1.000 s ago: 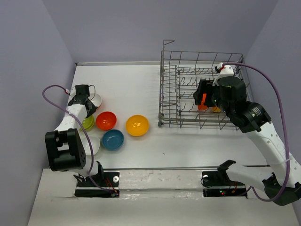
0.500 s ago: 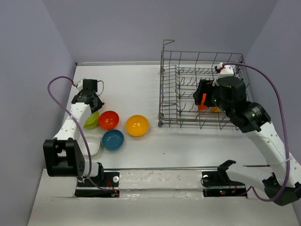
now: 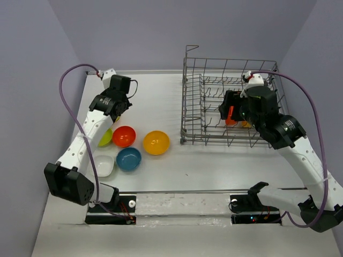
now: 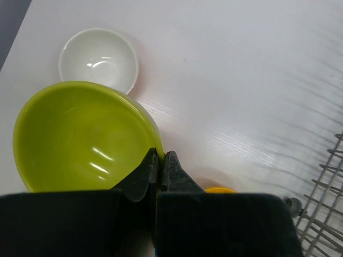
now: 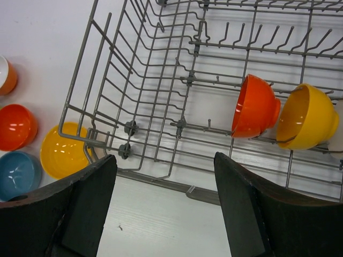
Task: Load the bowls into the dish rack
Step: Pick up the bowl from the bowl, then place the bowl at the center of the board.
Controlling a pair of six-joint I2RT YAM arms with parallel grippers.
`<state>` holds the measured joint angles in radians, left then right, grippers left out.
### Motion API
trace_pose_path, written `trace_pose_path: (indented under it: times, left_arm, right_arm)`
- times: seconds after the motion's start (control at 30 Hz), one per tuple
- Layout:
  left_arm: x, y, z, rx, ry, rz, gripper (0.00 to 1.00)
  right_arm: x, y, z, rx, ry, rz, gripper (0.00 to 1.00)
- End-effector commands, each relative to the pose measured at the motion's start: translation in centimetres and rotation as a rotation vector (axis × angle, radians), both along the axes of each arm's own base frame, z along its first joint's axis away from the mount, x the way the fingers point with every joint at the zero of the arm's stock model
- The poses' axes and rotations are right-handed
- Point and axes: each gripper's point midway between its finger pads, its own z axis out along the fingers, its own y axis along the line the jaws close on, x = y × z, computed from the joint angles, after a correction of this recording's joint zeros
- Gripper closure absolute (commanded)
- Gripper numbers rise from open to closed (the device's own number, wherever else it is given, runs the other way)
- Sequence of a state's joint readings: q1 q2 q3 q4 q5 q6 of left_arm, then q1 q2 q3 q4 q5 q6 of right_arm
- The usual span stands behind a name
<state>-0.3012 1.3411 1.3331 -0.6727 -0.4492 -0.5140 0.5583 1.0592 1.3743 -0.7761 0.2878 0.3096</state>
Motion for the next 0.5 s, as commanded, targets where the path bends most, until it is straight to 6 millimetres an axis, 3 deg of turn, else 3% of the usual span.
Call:
trace_pose_path:
  times: [0.0, 0.03, 0.07, 0.13, 0.17, 0.2, 0.23, 0.3, 0.47]
  left_arm:
    - [2.3, -2.8, 2.5, 0.055, -0.05, -0.048, 1.0]
    - [3.2, -3.7, 1.6, 0.073, -0.024, -0.063, 1.0]
    - [3.9, -5.1, 2.5, 0.068, -0.045, -0.094, 1.0]
    - [5.1, -6.4, 2.3, 0.071, -0.038, -0.119, 1.0]
    - [5.9, -7.3, 1.0, 0.076, -0.004, -0.138, 1.0]
    - [6.8, -8.2, 1.7, 0.072, -0.023, -0.156, 1.0]
    - [7.6, -8.9, 0.5, 0.076, 0.001, -0.169, 1.0]
    - [8.8, -10.0, 0.4, 0.072, -0.006, -0.197, 1.0]
    - [11.1, -12.6, -4.0, 0.079, 0.074, -0.26, 1.0]
  right_arm:
    - [0.3, 0.5, 1.6, 0.022, -0.051, 0.014, 0.22]
    - [0.4, 0.5, 1.5, 0.02, -0.05, 0.012, 0.22]
    - [0.4, 0.4, 1.5, 0.017, -0.051, 0.009, 0.22]
    - [0.4, 0.4, 1.4, 0.015, -0.049, 0.008, 0.22]
    - [0.4, 0.4, 1.4, 0.015, -0.049, 0.008, 0.22]
    - [0.5, 0.4, 1.3, 0.013, -0.047, 0.005, 0.22]
    - [0.4, 0.4, 1.3, 0.013, -0.047, 0.005, 0.22]
    - [0.5, 0.3, 1.3, 0.011, -0.048, 0.002, 0.22]
    - [0.4, 0.2, 1.2, 0.01, -0.047, 0.001, 0.22]
